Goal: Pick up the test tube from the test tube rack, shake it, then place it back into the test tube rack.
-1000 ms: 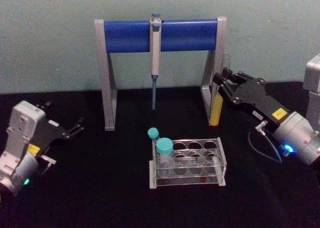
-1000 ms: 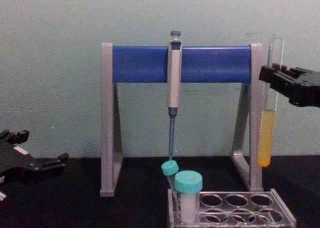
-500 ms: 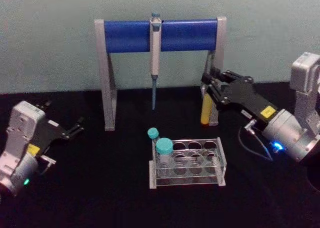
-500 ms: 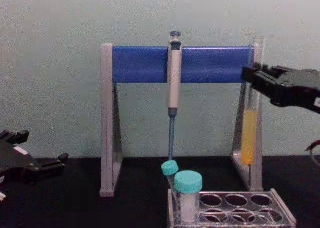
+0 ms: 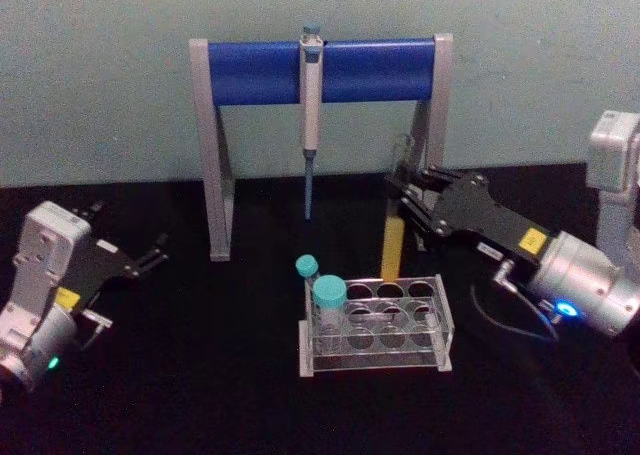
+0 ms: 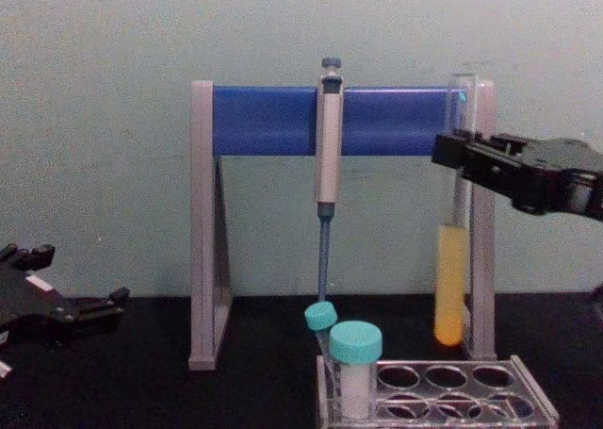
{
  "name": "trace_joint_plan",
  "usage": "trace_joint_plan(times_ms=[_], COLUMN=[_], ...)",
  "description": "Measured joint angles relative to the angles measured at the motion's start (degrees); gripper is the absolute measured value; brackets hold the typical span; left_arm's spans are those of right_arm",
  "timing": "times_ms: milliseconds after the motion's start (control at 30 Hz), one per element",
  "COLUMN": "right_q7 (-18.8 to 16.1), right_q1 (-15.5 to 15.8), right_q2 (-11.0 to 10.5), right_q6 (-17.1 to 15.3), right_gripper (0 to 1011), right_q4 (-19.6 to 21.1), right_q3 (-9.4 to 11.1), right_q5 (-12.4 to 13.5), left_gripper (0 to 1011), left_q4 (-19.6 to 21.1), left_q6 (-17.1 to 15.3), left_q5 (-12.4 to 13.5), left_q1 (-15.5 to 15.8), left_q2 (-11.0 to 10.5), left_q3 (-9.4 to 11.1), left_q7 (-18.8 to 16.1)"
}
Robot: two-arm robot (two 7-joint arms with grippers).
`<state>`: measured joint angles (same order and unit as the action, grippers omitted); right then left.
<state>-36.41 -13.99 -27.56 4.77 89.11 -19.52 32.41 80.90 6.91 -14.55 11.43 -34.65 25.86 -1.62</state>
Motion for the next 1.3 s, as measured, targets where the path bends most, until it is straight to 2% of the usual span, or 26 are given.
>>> trace_joint_plan(times_ms=[33, 200, 300, 433, 533, 767, 867, 933, 1167, 1300], right_q7=[0.0, 1.6, 3.2, 6.1, 9.0, 13.2, 14.3, 14.4, 12.3, 9.3], right_q1=[0.0, 3.9, 5.9, 8.4, 9.2, 6.9, 5.0, 2.6, -1.0, -2.2], right_q2=[0.0, -5.1, -6.7, -8.7, -9.2, -7.0, -5.3, -3.4, -0.4, 0.8], right_q6=[0.0, -4.3, -4.9, -5.0, -4.8, -4.6, -4.2, -3.6, -3.0, -3.0], right_gripper=[229, 229, 229, 229, 229, 229, 229, 229, 228, 229], right_q4=[0.0, 6.4, 8.4, 10.5, 10.9, 8.4, 6.4, 4.1, 0.8, -0.4], right_q3=[0.0, 1.7, 2.8, 4.5, 5.5, 5.4, 4.7, 3.9, 2.6, 1.8], right_q5=[0.0, 2.0, 2.3, 2.2, 0.5, -4.0, -6.0, -7.5, -8.2, -6.3], left_gripper=[1001, 1001, 1001, 1001, 1001, 1001, 1001, 1001, 1001, 1001], left_q4=[0.0, 0.0, 0.0, 0.0, 0.0, 0.0, 0.0, 0.0, 0.0, 0.0], left_q6=[0.0, 0.0, 0.0, 0.0, 0.0, 0.0, 0.0, 0.0, 0.0, 0.0], left_q5=[0.0, 0.0, 0.0, 0.0, 0.0, 0.0, 0.0, 0.0, 0.0, 0.0], left_q1=[0.0, 0.0, 0.0, 0.0, 0.0, 0.0, 0.0, 0.0, 0.0, 0.0], left_q2=[0.0, 0.0, 0.0, 0.0, 0.0, 0.0, 0.0, 0.0, 0.0, 0.0], left_q3=[0.0, 0.0, 0.0, 0.0, 0.0, 0.0, 0.0, 0.0, 0.0, 0.0], left_q7=[0.0, 0.0, 0.0, 0.0, 0.0, 0.0, 0.0, 0.0, 0.0, 0.0])
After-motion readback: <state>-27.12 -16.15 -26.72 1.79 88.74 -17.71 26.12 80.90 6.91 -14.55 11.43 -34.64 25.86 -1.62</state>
